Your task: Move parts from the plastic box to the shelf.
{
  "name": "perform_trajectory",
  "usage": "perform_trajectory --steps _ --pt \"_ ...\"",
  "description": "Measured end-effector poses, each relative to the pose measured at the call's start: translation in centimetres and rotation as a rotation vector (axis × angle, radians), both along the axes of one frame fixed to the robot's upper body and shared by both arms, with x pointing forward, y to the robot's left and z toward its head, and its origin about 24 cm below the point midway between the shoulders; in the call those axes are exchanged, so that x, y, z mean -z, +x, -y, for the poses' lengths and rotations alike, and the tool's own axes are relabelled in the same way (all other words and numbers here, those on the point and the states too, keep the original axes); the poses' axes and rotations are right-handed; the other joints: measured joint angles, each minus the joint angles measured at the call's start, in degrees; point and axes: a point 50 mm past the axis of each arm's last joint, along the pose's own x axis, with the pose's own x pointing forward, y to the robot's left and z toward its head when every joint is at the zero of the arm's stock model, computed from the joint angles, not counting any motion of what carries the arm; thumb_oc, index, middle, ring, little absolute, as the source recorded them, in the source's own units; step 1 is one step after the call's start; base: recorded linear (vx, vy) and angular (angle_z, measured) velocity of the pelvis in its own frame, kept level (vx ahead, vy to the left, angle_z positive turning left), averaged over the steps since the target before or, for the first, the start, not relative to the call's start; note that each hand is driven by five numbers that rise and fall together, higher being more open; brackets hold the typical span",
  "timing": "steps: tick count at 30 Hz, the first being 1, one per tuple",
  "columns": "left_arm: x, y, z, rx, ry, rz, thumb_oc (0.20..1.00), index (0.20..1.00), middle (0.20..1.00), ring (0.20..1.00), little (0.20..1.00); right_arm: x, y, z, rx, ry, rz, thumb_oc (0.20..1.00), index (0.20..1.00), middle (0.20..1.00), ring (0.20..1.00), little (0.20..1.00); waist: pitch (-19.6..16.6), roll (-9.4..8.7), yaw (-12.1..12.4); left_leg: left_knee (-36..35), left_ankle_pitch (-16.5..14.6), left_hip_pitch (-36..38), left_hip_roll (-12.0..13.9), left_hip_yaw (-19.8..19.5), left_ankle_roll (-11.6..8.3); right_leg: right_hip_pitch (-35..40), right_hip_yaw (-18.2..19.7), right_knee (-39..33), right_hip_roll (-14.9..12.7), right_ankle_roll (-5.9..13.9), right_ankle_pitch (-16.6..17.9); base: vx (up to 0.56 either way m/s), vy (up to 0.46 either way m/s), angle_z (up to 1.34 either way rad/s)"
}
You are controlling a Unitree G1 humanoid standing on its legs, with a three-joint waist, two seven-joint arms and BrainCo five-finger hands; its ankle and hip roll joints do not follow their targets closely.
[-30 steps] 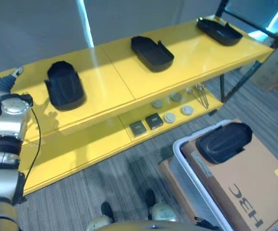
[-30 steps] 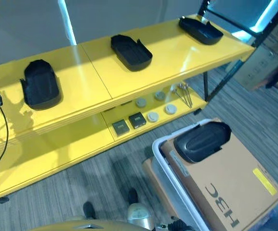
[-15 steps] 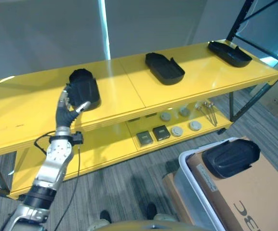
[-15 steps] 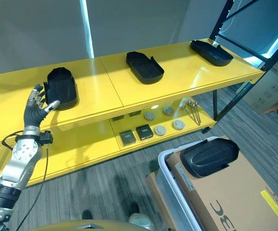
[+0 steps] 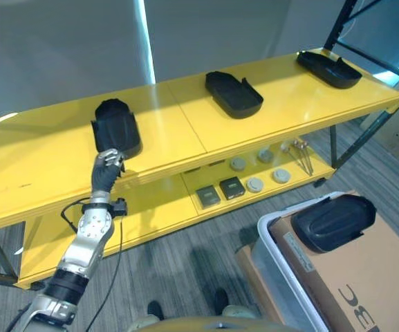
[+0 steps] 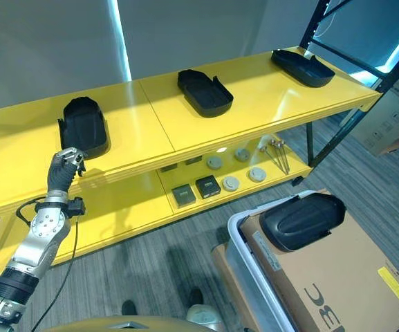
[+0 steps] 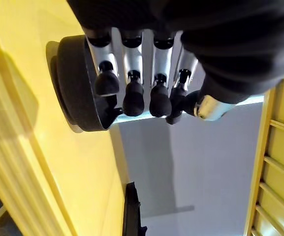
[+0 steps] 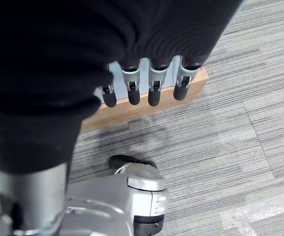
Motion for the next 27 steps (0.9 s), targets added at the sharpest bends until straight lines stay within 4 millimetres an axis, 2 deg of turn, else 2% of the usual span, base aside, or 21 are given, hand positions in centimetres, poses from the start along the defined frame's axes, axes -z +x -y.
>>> perform_trajectory --steps 9,14,23,27 --pt "1.7 0.9 -0.3 -0.099 -0.053 -0.055 0.2 0.2 0.2 0.2 0.2 -0.1 0.1 0.1 -0.012 0.006 0.004 1.0 1.0 1.0 1.0 1.0 0.2 0.18 -1.3 0.0 -0.2 -0.1 0.0 1.3 -0.04 -0.8 1.2 0.0 0.1 0.29 0.2 0.01 -0.004 -0.07" --pt "3.3 2.3 -0.5 -0.181 -0.061 -0.116 0.2 0.2 0.2 0.2 0.2 0.0 0.2 0.0 -0.029 0.009 0.003 1.0 1.0 1.0 1.0 1.0 1.8 -0.21 -2.5 0.0 0.0 -0.2 0.0 1.7 0.11 -1.2 1.6 0.0 0.1 0.26 0.2 -0.01 -0.002 -0.03" --pt "1.9 4.2 -0.8 -0.232 -0.068 -0.073 0.2 0.2 0.2 0.2 0.2 -0.2 1.2 0.1 -0.04 0.011 0.027 1.0 1.0 1.0 1.0 1.0 4.1 -1.24 -4.8 0.0 -0.1 -0.2 0.0 3.0 -0.02 -1.9 2.9 0.0 0.2 0.77 0.7 -0.01 -0.006 -0.07" --pt "1.0 4.8 -0.7 -0.238 -0.079 -0.044 0.2 0.2 0.2 0.2 0.2 -0.2 1.7 0.1 -0.044 0.011 0.038 1.0 1.0 1.0 1.0 1.0 5.3 -1.3 -4.9 0.2 -0.1 -0.3 0.0 3.1 -0.03 -2.0 3.0 0.0 0.3 0.78 0.7 0.0 0.0 0.0"
